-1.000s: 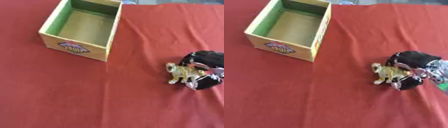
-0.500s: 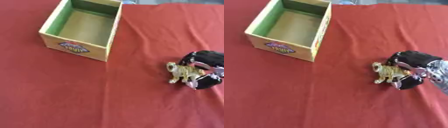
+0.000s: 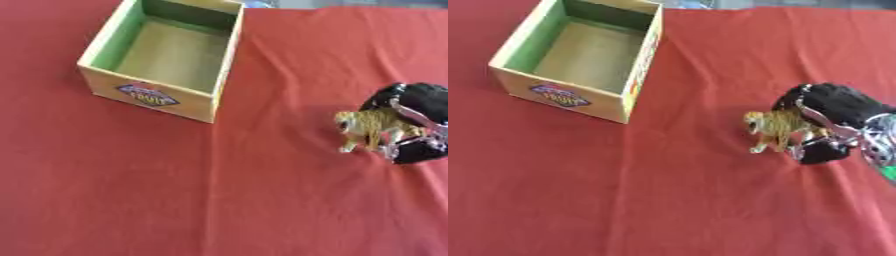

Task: Pick up objects on the table and place them in the box.

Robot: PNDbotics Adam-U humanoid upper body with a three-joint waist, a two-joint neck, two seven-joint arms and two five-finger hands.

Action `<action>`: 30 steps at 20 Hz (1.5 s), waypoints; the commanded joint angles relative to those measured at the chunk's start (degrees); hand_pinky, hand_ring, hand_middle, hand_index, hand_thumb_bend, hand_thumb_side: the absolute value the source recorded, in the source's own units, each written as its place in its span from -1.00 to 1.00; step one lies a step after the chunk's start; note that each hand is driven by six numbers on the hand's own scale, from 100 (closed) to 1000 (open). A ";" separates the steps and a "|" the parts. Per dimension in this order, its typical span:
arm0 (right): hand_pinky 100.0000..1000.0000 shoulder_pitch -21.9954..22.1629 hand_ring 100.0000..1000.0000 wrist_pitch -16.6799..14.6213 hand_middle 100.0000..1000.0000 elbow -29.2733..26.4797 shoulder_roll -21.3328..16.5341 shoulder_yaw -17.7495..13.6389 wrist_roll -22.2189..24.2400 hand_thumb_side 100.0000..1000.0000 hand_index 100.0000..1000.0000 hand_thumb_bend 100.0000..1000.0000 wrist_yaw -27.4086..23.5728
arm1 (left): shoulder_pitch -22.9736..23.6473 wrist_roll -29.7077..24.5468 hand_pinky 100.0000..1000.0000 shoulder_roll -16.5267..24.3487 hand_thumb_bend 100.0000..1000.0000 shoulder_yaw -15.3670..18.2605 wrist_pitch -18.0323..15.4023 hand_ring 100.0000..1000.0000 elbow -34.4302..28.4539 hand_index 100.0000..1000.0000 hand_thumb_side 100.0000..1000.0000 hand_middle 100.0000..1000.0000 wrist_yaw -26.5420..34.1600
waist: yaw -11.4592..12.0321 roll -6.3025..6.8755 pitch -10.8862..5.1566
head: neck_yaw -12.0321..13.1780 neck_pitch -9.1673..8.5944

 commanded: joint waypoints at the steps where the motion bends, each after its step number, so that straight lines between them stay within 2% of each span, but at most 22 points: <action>1: 0.52 -0.47 0.14 0.40 -0.63 -1.95 -2.18 -1.51 -1.51 -0.76 -0.56 -1.00 0.55 | -0.17 -0.23 -0.11 0.37 -1.00 0.20 -0.03 -0.23 -0.98 0.29 0.03 0.02 -0.17 | -0.16 -0.08 -1.37 | 0.10 -0.61; 4: 0.51 -1.22 0.10 0.10 -0.68 -2.14 -2.40 -2.16 -2.46 -0.75 -0.64 -1.00 0.18 | -0.08 -0.26 -0.11 0.38 -1.00 0.19 0.02 -0.23 -0.98 0.29 0.03 0.02 -0.16 | -0.34 -0.19 -1.45 | 0.24 -0.57; 5: 0.50 -1.60 0.06 -0.09 -0.74 -2.16 -2.51 -2.36 -2.80 -0.59 -0.73 -1.00 -0.02 | -0.07 -0.27 -0.11 0.39 -1.00 0.18 0.04 -0.22 -0.98 0.29 0.02 0.02 -0.17 | -0.39 -0.23 -1.50 | 0.23 -0.56; 6: 0.50 -2.11 0.06 -0.31 -0.74 -2.16 -2.69 -2.57 -3.21 -0.74 -0.73 -1.00 -0.24 | -0.08 -0.30 -0.11 0.40 -1.00 0.17 0.04 -0.22 -0.98 0.29 0.02 0.02 -0.17 | -0.45 -0.27 -1.55 | 0.22 -0.56; 17: 0.50 -8.86 -0.01 -1.28 -0.82 -2.17 -4.61 -2.95 -3.50 -0.74 -0.80 -1.00 -2.99 | 0.02 -0.51 -0.11 0.53 -1.00 0.06 0.19 -0.22 -0.98 0.29 0.03 0.02 -0.09 | 0.09 -1.08 -2.00 | 0.08 -0.85; 24: 0.51 -16.82 -0.02 -1.05 -0.82 -2.08 -5.27 -1.87 -1.21 -0.74 -0.80 -1.00 -4.44 | -0.02 -0.82 -0.11 0.76 -1.00 -0.26 0.22 -0.22 -0.98 0.29 0.03 0.02 0.08 | 1.15 -1.76 -2.45 | -0.20 -1.09; 30: 0.52 -25.42 -0.04 -0.94 -0.83 1.38 -2.55 -0.27 1.66 -0.74 -0.81 -1.00 -5.46 | -0.01 -1.42 -0.11 0.94 -1.00 -0.79 0.15 -0.22 -0.98 0.29 0.03 0.02 0.47 | 2.67 -1.99 -2.80 | -1.34 -1.07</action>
